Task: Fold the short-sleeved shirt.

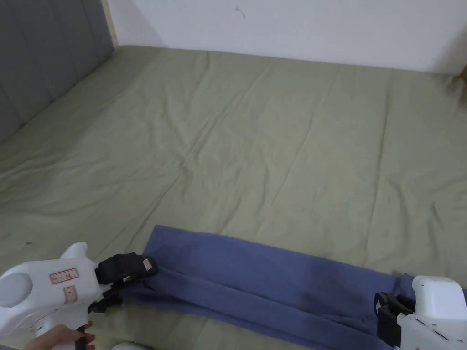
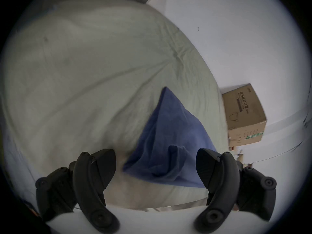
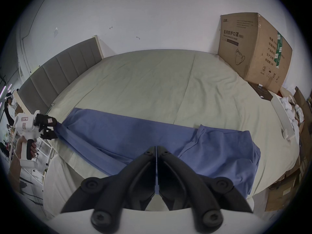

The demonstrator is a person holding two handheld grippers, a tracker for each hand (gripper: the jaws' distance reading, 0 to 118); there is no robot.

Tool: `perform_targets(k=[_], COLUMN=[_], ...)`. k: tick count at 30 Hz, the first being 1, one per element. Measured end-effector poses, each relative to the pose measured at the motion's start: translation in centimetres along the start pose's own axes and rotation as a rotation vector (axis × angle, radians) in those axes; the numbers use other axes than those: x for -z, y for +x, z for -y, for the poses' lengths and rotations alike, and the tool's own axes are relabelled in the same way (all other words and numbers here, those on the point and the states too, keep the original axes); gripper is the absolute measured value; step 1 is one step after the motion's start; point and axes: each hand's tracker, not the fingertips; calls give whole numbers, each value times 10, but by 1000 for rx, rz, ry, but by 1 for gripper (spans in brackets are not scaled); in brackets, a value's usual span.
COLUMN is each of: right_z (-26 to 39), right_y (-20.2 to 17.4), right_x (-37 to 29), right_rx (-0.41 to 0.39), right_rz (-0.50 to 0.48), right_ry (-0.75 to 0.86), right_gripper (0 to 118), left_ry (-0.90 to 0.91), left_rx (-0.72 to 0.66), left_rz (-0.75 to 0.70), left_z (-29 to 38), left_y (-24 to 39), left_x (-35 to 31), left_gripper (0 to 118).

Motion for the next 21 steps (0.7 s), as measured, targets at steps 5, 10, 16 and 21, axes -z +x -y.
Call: perform_targets(k=[5,10,16,21], right_z=[1,1,3,12], right_y=[0,12,35,58], right_x=[3,-1,-8,-15], right_rx=[-1,16,83,158], right_rz=[5,10,20,46], right_ry=[-25,-23,6,22], right_gripper=[2,2,2,2], left_ry=[-10,32,94,-18], left_rx=[-95,26,507,853], left_rz=[-10,-53,-140,-40], left_z=[6,0,23,87], left_y=[-7,19,157,257], left_x=[30,14,-9,30], left_gripper=[9,9,9,9])
